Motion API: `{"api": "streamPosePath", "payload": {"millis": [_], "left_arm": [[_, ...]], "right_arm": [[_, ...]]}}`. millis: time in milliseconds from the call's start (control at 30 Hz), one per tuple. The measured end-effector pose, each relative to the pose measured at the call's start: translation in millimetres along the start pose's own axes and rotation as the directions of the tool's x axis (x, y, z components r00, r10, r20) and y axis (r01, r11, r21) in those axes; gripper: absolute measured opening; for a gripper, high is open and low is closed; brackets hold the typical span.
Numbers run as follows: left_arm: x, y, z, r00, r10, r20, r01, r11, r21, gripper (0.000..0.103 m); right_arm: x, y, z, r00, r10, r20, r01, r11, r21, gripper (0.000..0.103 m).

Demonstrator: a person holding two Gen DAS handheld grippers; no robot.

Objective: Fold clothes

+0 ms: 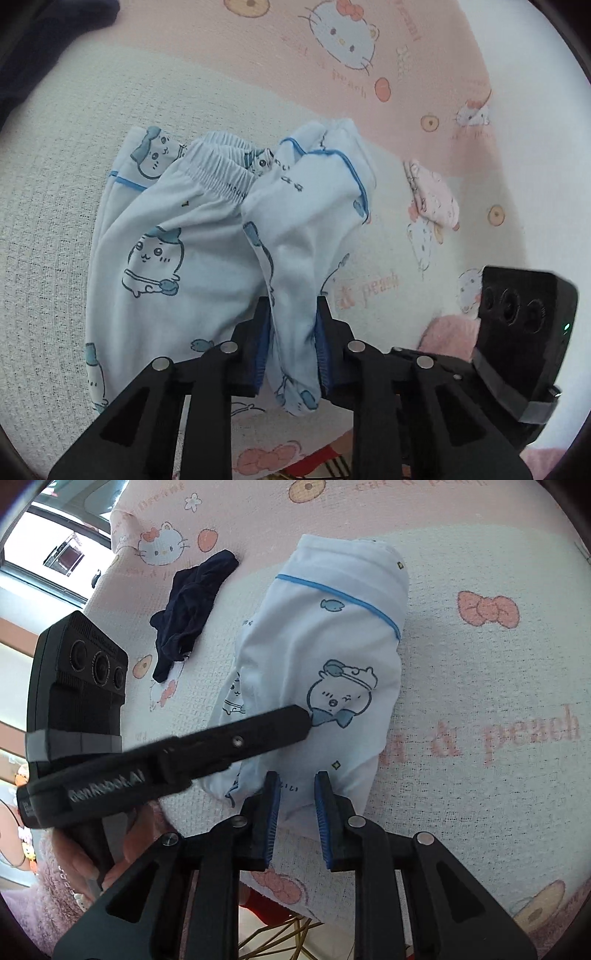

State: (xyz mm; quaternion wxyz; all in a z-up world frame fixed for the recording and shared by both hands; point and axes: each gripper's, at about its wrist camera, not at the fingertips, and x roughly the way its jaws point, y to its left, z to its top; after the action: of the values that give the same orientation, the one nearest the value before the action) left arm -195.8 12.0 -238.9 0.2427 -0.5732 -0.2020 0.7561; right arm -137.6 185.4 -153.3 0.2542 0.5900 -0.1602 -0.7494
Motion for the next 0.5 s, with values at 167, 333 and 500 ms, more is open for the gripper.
{"api": "streamPosePath", "payload": {"millis": [167, 333, 500], "left_arm": [[-24, -11, 3, 0.997, 0.055, 0.06, -0.058, 0.998, 0.04, 0.011], [-62, -3, 2, 0.988, 0.106, 0.11, -0.108, 0.994, 0.017, 0.011], [-65, 26, -10, 0.974, 0.216, 0.067, -0.214, 0.976, -0.035, 0.011]], "right_arm": [[-22, -3, 4, 0.995, -0.054, 0.087, 0.055, 0.998, -0.007, 0.019], [-52, -22, 19, 0.979, -0.043, 0.198, 0.033, 0.998, 0.053, 0.022], [-41, -3, 16, 0.983, 0.067, 0.172, -0.065, 0.998, -0.017, 0.023]]}}
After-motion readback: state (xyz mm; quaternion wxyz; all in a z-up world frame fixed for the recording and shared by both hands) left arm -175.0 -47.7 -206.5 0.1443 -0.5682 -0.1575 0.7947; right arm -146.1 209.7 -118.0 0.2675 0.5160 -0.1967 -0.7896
